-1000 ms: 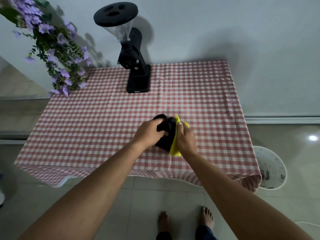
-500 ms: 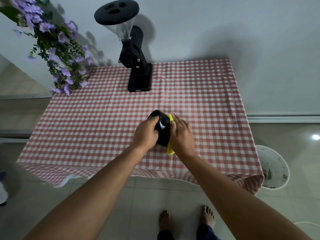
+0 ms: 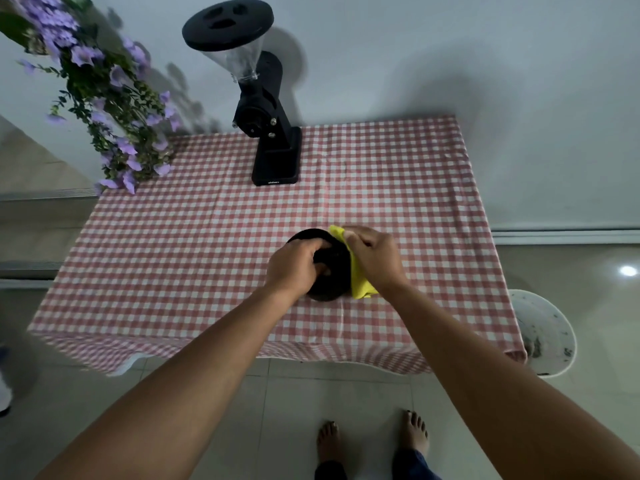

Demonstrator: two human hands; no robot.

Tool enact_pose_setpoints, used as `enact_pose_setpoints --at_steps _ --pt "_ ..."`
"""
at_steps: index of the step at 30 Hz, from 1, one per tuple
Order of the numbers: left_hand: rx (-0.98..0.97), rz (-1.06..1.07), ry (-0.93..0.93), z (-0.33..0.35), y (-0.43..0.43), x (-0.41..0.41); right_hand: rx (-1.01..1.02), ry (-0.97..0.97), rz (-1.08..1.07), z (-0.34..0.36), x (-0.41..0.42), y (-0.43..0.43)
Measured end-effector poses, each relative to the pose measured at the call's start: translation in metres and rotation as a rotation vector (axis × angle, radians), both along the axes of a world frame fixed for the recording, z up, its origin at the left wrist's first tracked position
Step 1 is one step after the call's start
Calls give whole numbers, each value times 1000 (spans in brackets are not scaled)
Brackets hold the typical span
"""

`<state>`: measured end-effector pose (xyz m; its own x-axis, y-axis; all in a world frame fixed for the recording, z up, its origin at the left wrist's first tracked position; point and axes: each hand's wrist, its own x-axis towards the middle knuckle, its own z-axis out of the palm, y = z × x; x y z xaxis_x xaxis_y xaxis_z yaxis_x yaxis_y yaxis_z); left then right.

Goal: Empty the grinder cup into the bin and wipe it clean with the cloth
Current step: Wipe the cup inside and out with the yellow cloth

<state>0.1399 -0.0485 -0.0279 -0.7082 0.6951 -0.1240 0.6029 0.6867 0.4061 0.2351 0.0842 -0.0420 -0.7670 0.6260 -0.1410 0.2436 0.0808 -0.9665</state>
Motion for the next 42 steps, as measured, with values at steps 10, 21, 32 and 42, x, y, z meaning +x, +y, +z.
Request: enact_pose_setpoints --at_steps 10,21,32,42 --pt "-43 21 65 -5 16 4 426 89 23 -34 25 -3" --pt "-83 -37 66 -7 18 12 199 -45 -84 -32 39 18" --pt "37 299 -41 -3 -10 -20 -176 -116 -17 -14 13 4" --pt "243 642 -901 6 -18 -30 -360 -147 -245 -17 15 21"
